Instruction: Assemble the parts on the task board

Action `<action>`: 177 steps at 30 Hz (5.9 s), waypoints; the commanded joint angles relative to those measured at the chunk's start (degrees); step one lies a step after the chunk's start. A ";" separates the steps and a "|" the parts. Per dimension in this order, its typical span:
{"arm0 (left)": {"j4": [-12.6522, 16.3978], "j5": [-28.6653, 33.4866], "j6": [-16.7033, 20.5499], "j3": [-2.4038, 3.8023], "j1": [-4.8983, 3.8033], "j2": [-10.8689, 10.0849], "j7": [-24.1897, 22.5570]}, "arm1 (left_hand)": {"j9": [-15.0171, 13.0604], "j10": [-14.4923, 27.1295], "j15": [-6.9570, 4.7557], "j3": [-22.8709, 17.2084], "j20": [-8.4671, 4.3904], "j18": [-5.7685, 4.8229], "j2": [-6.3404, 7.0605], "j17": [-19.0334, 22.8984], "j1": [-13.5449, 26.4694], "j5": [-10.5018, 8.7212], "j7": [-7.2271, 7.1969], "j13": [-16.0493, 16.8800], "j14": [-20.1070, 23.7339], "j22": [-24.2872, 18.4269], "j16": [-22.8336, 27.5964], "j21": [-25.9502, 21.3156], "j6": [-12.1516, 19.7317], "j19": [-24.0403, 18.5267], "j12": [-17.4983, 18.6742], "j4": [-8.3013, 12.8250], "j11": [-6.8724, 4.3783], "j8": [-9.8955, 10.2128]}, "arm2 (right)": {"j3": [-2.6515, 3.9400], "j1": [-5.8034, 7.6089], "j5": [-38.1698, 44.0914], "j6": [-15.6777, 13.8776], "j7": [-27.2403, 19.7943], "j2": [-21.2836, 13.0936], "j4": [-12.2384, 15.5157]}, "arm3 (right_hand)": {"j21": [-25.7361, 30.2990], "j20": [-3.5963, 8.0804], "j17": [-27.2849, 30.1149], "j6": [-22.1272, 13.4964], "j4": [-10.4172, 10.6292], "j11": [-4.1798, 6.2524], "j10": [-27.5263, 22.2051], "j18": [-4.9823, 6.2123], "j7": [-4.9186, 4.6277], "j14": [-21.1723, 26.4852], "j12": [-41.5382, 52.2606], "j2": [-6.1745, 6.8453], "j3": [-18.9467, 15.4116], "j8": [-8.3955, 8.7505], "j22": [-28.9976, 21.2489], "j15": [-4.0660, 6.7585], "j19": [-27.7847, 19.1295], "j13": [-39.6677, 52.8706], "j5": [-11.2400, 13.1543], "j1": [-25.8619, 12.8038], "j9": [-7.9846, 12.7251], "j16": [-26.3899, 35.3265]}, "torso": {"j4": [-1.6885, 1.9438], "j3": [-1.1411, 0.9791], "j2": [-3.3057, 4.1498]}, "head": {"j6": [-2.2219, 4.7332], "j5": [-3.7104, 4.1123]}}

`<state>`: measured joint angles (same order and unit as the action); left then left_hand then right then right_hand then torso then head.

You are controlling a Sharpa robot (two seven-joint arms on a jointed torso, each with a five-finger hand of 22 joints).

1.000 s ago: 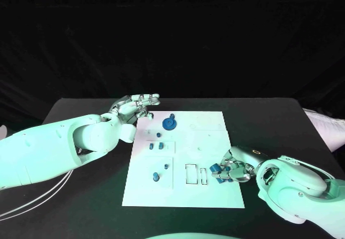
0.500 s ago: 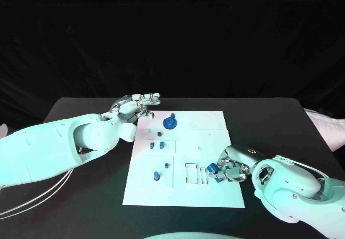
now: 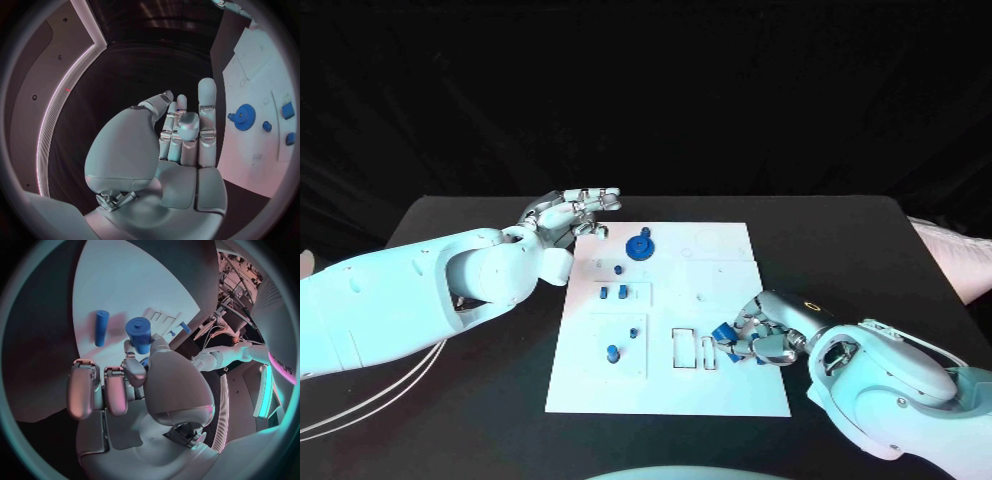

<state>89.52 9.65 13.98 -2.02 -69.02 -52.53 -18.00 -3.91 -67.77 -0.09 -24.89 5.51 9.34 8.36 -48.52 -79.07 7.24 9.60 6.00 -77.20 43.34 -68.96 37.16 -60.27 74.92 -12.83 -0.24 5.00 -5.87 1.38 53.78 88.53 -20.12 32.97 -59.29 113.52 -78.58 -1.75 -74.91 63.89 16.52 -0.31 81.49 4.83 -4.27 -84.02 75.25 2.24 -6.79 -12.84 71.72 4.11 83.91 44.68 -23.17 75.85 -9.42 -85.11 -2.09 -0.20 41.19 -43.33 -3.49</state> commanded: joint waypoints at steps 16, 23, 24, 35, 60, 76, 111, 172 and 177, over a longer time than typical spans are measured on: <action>0.17 -0.20 -1.36 -0.01 -0.03 0.19 -0.13 | 0.02 0.29 0.11 0.40 0.03 0.75 -0.19 0.05 0.21 -0.22 0.01 0.06 0.28 -0.05 0.16 -0.34 0.48 -0.21 -0.06 0.04 -0.07 -0.30 | 0.10 0.08 -9.64 -0.02 0.86 3.99 -0.58 | -0.27 0.36 -7.51 0.46 0.13 0.95 0.82 -1.03 0.39 -4.59 -0.25 -2.10 -1.31 -0.57 0.21 0.44 0.19 29.66 -1.56 -1.06 -2.07 -0.41 | 0.19 0.12 0.08 | -0.14 -0.47; 0.27 -0.20 -1.47 -0.01 -0.03 0.17 -0.10 | 0.02 0.29 0.11 0.40 0.03 0.75 -0.19 0.05 0.21 -0.22 0.01 0.06 0.28 -0.05 0.16 -0.34 0.48 -0.21 -0.06 0.04 -0.07 -0.30 | 0.03 -0.02 -9.65 1.56 1.22 6.38 -2.23 | -0.23 0.57 -7.46 1.30 0.15 1.30 0.85 -1.00 0.84 -4.57 -0.64 -2.73 -2.47 -1.24 0.16 0.73 0.16 29.64 -2.15 -3.27 -3.06 -0.37 | -0.03 0.08 0.07 | -0.24 -0.92; 0.28 -0.20 -1.48 -0.01 -0.03 0.17 -0.09 | 0.02 0.29 0.11 0.40 0.03 0.75 -0.19 0.05 0.21 -0.22 0.01 0.06 0.28 -0.05 0.16 -0.34 0.48 -0.21 -0.06 0.04 -0.07 -0.30 | 0.03 -0.02 -9.55 1.54 1.25 6.55 -2.36 | -0.22 0.59 -7.46 1.31 0.15 1.32 0.83 -1.00 0.85 -4.57 -0.73 -2.75 -2.59 -1.28 0.16 0.75 0.16 29.58 -2.11 -3.47 -3.14 -0.37 | -0.01 0.09 0.07 | -0.24 -0.93; 0.31 -0.65 -1.47 -0.02 -0.03 0.19 0.01 | 0.02 0.40 0.13 0.50 0.05 0.75 -0.21 0.06 0.26 -0.22 0.02 0.07 0.30 -0.03 0.12 -0.34 0.54 -0.21 -0.14 0.05 -0.05 -0.31 | 0.02 -0.03 -8.66 2.40 1.41 7.96 -3.21 | -0.08 0.72 -7.33 1.06 0.13 1.43 0.62 -0.97 0.99 -4.53 -1.71 -3.15 -4.21 -1.47 0.01 0.86 0.07 29.07 -0.20 -5.85 -4.18 -0.27 | -0.04 0.07 0.08 | -0.04 -1.08; 0.38 -0.85 -1.61 -0.02 -0.03 -0.03 0.05 | 0.02 0.48 0.14 0.60 0.06 0.76 -0.18 0.09 0.35 -0.23 0.04 0.07 0.31 -0.10 0.10 -0.42 0.59 -0.24 -0.19 0.04 -0.02 -0.33 | 0.02 -0.06 -4.54 2.01 1.21 7.78 -2.85 | 0.51 0.72 -6.86 -0.12 -0.52 1.44 0.22 -0.87 1.06 -4.45 -4.62 -0.01 -4.28 -2.08 -0.43 0.88 -0.13 28.25 16.49 -11.90 -8.53 0.15 | -0.16 -0.04 0.10 | -0.49 -1.46; 0.44 -0.85 -1.70 -0.03 -0.03 -0.10 0.17 | 0.02 0.53 0.16 0.68 0.08 0.76 -0.17 0.16 0.41 -0.23 0.05 0.07 0.34 -0.11 0.12 -0.44 0.63 -0.25 -0.24 0.02 -0.01 -0.33 | 0.02 -0.13 -1.07 3.43 1.29 8.22 -3.22 | -0.04 1.04 -7.68 1.19 -5.08 1.94 0.78 -1.06 1.61 -4.59 -3.85 -0.85 -2.41 -3.56 0.52 1.24 0.18 29.38 15.87 -1.66 -10.20 -0.34 | -0.05 0.00 0.09 | -0.62 -1.25; 1.12 -0.85 -1.85 -0.21 -0.03 -0.36 0.26 | 0.02 0.53 0.16 0.68 0.08 0.76 -0.17 0.16 0.41 -0.23 0.05 0.07 0.34 -0.11 0.12 -0.44 0.63 -0.25 -0.24 0.02 -0.01 -0.33 | -0.18 1.03 -0.79 2.78 -0.19 -6.02 -0.11 | 0.16 -0.32 -7.95 -1.71 -3.27 0.23 -1.14 -0.99 -0.44 -4.57 -9.42 -4.93 -3.83 2.53 0.41 -0.22 -0.07 26.00 8.48 0.33 -7.20 -0.41 | -0.10 -0.03 0.05 | -0.23 0.66; 0.97 -1.20 -1.96 -0.36 -0.03 -0.46 0.53 | 0.02 0.63 0.17 0.80 0.10 0.77 -0.22 0.23 0.46 -0.23 0.05 0.09 0.37 -0.18 0.10 -0.55 0.68 -0.28 -0.36 0.03 -0.01 -0.37 | -0.60 -1.22 9.97 12.07 1.63 1.01 -4.28 | -0.26 0.67 -9.04 1.06 -9.89 1.35 -1.02 -1.21 0.52 -4.74 -12.47 -7.36 11.23 4.73 1.45 0.69 0.26 25.29 12.58 10.41 -7.30 -0.86 | -0.10 0.05 0.02 | -0.91 0.19; 1.01 -1.22 -1.94 -0.36 -0.03 -0.47 0.53 | 0.01 0.68 0.17 0.85 0.11 0.79 -0.25 0.32 0.45 -0.22 0.04 0.10 0.40 -0.26 0.11 -0.65 0.70 -0.31 -0.43 0.06 -0.02 -0.40 | -0.39 -1.15 2.98 5.94 1.44 0.05 -2.94 | -0.29 0.49 -9.10 1.41 -9.19 1.41 -0.74 -1.24 0.62 -4.75 -12.68 -2.80 23.05 5.12 1.58 0.58 0.27 25.56 12.64 5.86 -7.77 -0.83 | -0.12 0.06 0.05 | -0.91 0.18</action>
<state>90.39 8.77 13.04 -2.40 -69.02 -53.05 -17.21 -3.91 -67.36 -0.06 -24.39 5.51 9.34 8.36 -48.31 -79.08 7.25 9.60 6.01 -77.18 43.17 -68.96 36.80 -59.87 74.92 -12.90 -0.10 5.00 -5.94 1.55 53.29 99.19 -12.15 32.82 -59.09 111.05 -78.59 -1.23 -74.95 64.99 8.14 0.10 79.44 4.20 -3.93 -83.74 62.87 -0.76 10.19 -7.39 73.26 4.81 84.01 81.13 -10.55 82.48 -16.27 -85.69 -2.20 -0.16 41.21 -44.24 -3.31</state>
